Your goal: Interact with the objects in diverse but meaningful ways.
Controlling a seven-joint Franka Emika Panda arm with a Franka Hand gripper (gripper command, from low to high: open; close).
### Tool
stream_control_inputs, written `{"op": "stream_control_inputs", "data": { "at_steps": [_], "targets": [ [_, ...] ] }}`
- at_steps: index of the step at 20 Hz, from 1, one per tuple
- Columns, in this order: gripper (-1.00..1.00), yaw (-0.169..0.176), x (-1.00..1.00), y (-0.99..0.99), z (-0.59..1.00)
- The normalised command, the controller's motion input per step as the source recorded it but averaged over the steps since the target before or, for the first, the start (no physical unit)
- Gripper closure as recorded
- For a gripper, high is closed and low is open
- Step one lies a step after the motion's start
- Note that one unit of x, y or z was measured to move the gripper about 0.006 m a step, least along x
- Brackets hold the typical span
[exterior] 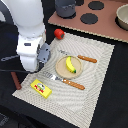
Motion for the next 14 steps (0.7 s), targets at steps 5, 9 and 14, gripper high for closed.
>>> {"op": "stream_control_inputs", "data": {
  "at_steps": [5,9,14],
  "targets": [
    [1.00,0.000,0.00,-0.08,-0.11],
    [1.00,0.000,0.00,-0.07,-0.10],
    [1.00,0.000,0.00,-0.08,-0.10]
  ]
}}
